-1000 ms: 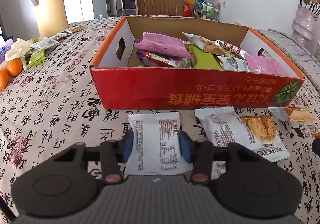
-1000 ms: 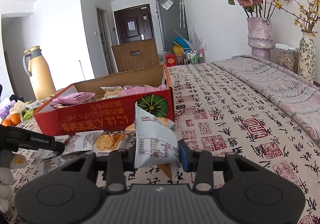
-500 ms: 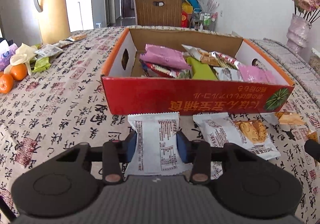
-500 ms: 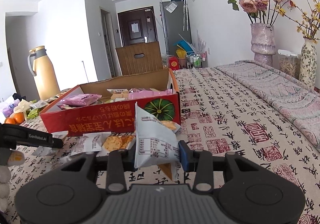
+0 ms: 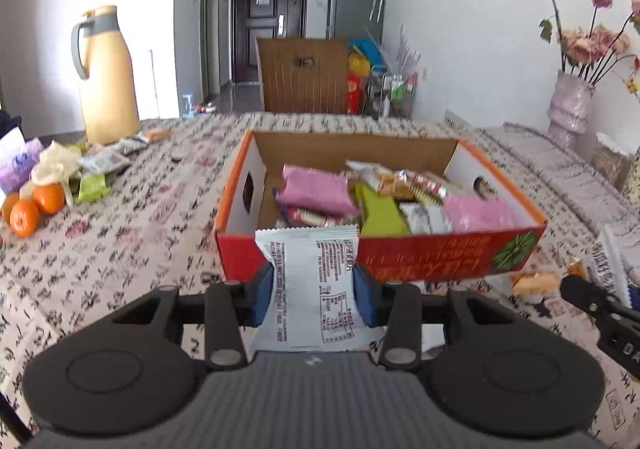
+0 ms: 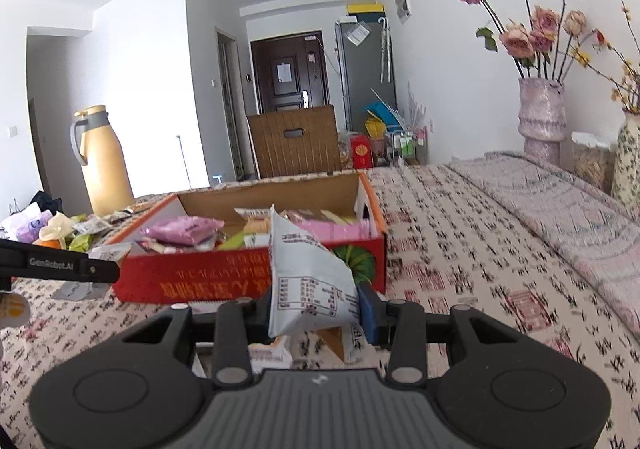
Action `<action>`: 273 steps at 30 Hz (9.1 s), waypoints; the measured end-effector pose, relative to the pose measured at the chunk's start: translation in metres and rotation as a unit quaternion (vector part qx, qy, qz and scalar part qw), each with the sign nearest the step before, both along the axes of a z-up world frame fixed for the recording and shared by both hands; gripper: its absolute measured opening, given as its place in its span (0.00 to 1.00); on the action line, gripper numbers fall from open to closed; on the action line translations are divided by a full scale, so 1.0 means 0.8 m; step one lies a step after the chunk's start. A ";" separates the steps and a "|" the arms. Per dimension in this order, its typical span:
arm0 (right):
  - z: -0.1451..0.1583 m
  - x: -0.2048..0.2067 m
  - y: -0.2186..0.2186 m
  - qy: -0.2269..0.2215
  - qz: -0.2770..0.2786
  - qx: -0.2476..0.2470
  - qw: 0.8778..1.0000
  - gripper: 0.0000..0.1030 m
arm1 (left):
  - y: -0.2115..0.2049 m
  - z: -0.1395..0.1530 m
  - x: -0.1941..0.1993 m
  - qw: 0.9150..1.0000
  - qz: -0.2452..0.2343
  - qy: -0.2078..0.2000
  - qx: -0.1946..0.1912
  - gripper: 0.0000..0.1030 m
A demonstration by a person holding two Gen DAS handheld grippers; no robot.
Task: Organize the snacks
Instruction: 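Carry both white packets over the box and open both tools to drop them, then withdraw both open tools from the box back to the snack pile, then grasp a white wrapped packet with the left tool, then lift the white packet with the left tool while the right tool grasps the oat biscuit packet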
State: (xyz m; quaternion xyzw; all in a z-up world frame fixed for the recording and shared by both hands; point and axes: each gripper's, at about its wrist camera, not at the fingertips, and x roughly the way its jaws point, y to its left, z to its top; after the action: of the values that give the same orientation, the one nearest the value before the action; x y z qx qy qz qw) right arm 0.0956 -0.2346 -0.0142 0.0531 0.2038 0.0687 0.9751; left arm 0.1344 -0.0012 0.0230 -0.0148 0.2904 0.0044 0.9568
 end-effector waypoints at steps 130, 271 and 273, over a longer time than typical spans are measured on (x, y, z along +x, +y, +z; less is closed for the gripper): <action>-0.025 -0.031 0.002 0.047 0.023 -0.014 0.999 1.00 | -0.008 -0.042 -0.053 1.000 0.006 0.023 0.004 1.00; -0.033 0.060 0.054 0.098 0.031 -0.035 0.994 0.81 | 0.007 -0.031 -0.040 0.998 -0.059 0.003 -0.022 0.32; -0.035 0.076 0.061 0.114 0.033 -0.030 0.992 0.75 | 0.012 -0.032 -0.039 0.998 -0.055 0.002 -0.024 0.32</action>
State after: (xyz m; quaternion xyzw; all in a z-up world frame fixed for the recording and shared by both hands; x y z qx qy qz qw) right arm 0.1563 -0.1858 -0.0419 0.0243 0.3177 0.0884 0.9437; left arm 0.1032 0.0087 -0.0023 -0.0215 0.2927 -0.0551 0.9544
